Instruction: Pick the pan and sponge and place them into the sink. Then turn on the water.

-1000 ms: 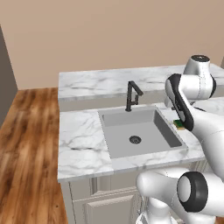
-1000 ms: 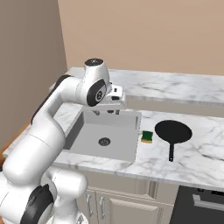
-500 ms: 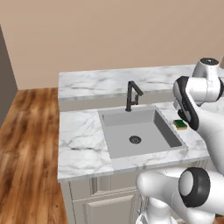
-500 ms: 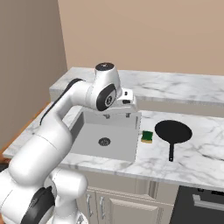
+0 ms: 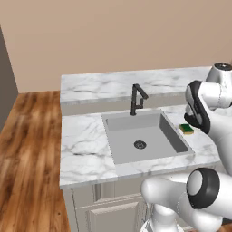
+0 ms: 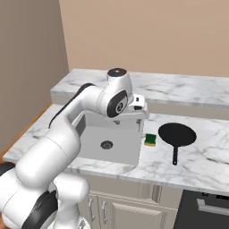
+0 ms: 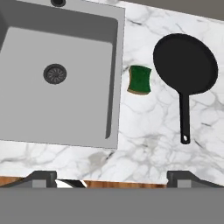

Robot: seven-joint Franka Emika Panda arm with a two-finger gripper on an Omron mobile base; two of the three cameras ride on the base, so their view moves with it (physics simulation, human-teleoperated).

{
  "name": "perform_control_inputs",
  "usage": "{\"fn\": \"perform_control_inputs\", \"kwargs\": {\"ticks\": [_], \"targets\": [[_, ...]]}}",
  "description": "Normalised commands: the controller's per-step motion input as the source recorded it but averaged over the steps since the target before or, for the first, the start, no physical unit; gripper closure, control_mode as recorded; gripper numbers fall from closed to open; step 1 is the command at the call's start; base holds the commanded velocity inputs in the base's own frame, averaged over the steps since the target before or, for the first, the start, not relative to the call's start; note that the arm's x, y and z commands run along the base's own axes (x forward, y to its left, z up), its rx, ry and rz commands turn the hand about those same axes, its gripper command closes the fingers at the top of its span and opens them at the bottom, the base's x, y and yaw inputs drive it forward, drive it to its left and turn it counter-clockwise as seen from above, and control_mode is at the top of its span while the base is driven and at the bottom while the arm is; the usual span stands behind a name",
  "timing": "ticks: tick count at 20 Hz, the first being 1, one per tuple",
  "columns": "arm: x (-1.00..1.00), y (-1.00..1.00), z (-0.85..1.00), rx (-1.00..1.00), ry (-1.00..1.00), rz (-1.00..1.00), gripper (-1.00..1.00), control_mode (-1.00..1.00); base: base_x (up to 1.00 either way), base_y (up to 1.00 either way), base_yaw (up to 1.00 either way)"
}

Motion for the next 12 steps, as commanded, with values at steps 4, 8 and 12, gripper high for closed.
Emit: {"fn": "perform_control_inputs", "kwargs": {"ticks": [4, 8, 12], "targets": [[-0.09, -0.25, -0.13, 0.00, -0.02, 0.00, -1.00, -1.00, 0.00, 0.00, 0.00], [-0.20, -0.32, -0.14, 0.00, -0.05, 0.00, -1.00, -1.00, 0.00, 0.00, 0.00], [-0.20, -0.29, -0.25, 0.00, -0.03, 0.00, -1.00, -1.00, 0.00, 0.00, 0.00]]}}
